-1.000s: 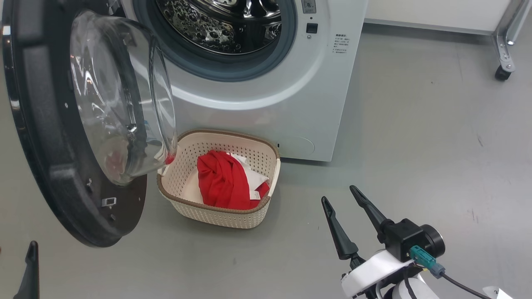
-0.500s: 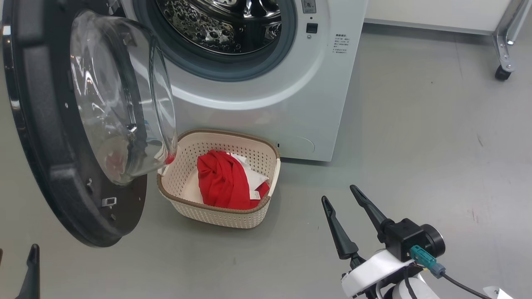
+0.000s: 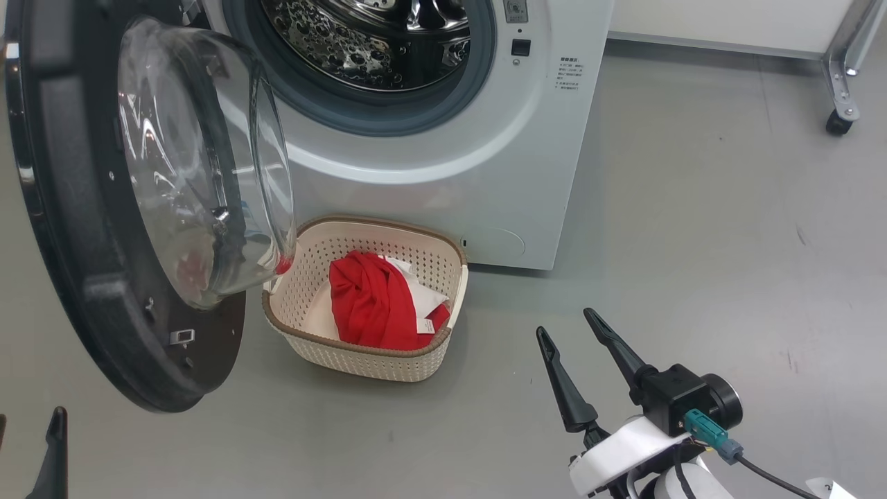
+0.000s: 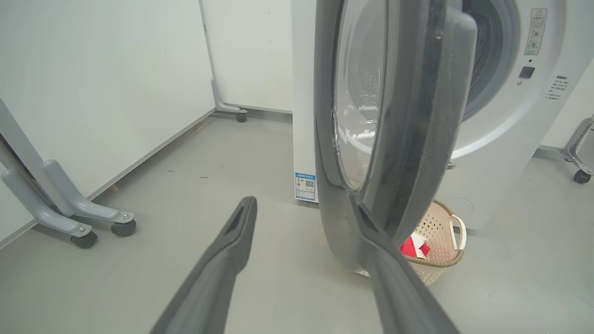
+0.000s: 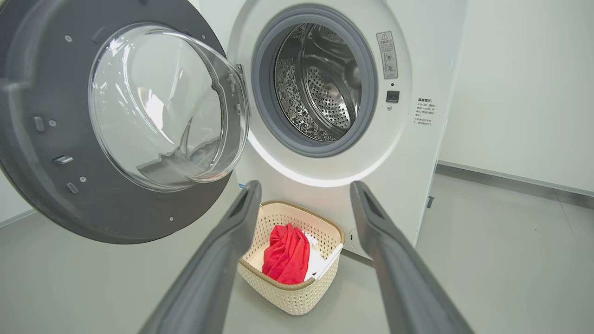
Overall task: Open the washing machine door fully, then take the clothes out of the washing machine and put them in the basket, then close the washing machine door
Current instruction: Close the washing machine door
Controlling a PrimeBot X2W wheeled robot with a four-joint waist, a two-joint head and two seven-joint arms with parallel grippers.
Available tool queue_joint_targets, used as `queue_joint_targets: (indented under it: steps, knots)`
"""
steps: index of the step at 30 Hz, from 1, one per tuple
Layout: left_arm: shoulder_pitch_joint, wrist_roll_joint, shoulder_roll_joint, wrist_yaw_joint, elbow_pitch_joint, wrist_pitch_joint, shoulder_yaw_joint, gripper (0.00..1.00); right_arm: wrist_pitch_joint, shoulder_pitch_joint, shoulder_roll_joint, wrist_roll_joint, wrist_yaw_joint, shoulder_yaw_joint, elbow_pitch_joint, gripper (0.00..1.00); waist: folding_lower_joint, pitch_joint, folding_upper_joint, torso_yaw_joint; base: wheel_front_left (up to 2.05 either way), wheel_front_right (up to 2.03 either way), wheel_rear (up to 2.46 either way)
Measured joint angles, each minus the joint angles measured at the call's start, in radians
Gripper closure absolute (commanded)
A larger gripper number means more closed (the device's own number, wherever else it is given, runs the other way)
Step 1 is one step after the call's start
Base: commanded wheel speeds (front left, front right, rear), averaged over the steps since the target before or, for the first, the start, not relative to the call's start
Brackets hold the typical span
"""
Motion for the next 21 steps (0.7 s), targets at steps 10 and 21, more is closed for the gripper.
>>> queue_joint_targets:
  steps: [10, 21]
  knots:
    - [-0.002, -0.001, 0.016, 0.0, 0.004, -0.001, -0.02, 1.0, 0.0, 0.0, 0.0, 0.0, 0.0, 0.0, 0.0, 0.0, 0.0, -0.002, 0.0, -0.001, 0.0, 0.0, 0.0]
    - [-0.036, -0.002, 0.067, 0.0, -0.004, -0.008, -0.016, 1.0, 0.0, 0.0, 0.0, 0.0, 0.0, 0.0, 0.0, 0.0, 0.0, 0.002, 0.0, -0.002, 0.0, 0.0, 0.0]
